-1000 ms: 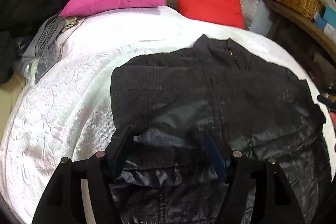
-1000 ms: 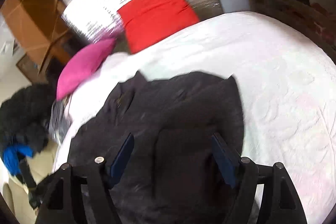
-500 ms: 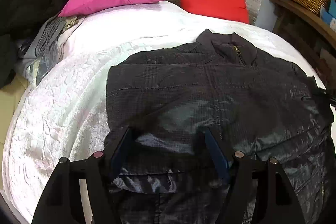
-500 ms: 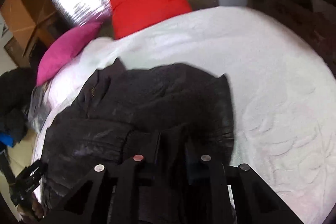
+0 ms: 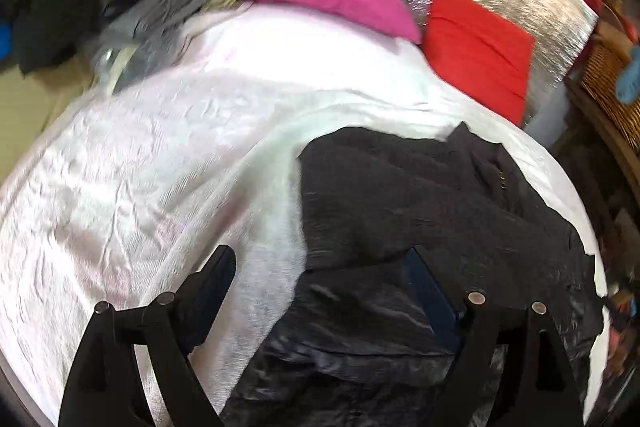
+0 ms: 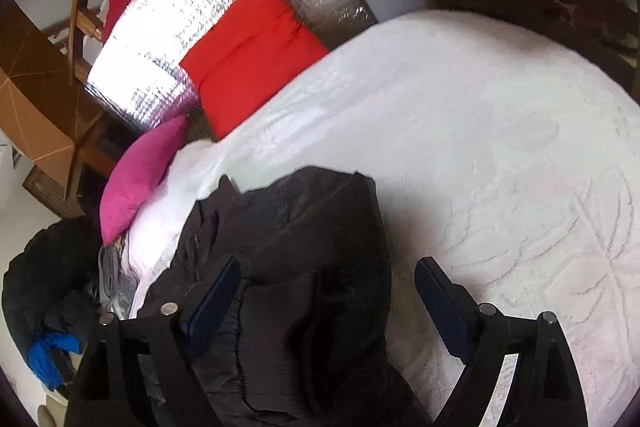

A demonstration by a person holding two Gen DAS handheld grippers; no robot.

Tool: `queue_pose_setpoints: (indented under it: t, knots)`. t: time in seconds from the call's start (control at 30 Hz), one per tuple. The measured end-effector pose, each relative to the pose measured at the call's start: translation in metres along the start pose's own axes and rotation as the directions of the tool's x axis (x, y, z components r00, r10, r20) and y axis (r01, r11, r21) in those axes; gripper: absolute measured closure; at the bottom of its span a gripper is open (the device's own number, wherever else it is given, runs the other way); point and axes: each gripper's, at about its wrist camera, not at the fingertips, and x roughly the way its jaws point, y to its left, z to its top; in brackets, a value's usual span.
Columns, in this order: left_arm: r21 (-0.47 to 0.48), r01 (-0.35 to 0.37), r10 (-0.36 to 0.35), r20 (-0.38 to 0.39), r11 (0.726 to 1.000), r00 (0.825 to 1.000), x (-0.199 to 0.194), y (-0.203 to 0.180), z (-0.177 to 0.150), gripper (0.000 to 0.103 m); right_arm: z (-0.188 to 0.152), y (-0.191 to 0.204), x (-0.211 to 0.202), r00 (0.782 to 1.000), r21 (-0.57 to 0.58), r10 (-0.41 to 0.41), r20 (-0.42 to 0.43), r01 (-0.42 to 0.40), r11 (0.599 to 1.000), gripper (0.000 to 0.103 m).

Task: Fold large clothes

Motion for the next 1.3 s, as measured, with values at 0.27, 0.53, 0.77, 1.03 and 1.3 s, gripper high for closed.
queue_pose_setpoints:
  t: [0.27, 0.53, 0.77, 1.03, 1.3]
  knots:
    - [-0.108, 0.029, -0.046, -0.157, 0.994, 0.987, 0.032, 0.021, -0.007, 0.016, -0.021, 0.018, 0.056, 0.985, -0.126, -0.086, -0.149, 0.067, 0.990, 0.045]
    - [-0.038, 0.110, -0.114, -0.139, 0.993, 0.984, 0.031, -0.003, -0.011, 0.051, -0.018, 0.042, 0.018, 0.996, -0.214, -0.086, -0.008, 0.083, 0.973, 0.073]
    - [-0.060, 0.049, -0.058, -0.173, 0.997, 0.983, 0.038, 0.002, -0.011, 0.024, -0.018, 0.020, 0.042, 0.988, -0.144, -0.122, -0.091, 0.108, 0.984, 0.070]
    - [-0.137, 0.123, -0.154, -0.240, 0.983, 0.959, 0.041, 0.014, -0.014, 0.021, -0.015, 0.014, 0.025, 0.991, -0.109, -0.048, -0.121, 0.035, 0.993, 0.026]
    - [-0.109, 0.149, -0.172, -0.255, 0.983, 0.952, 0.038, 0.010, -0.018, 0.021, -0.033, -0.004, 0.017, 0.979, -0.085, 0.031, -0.202, -0.050, 0.995, 0.028]
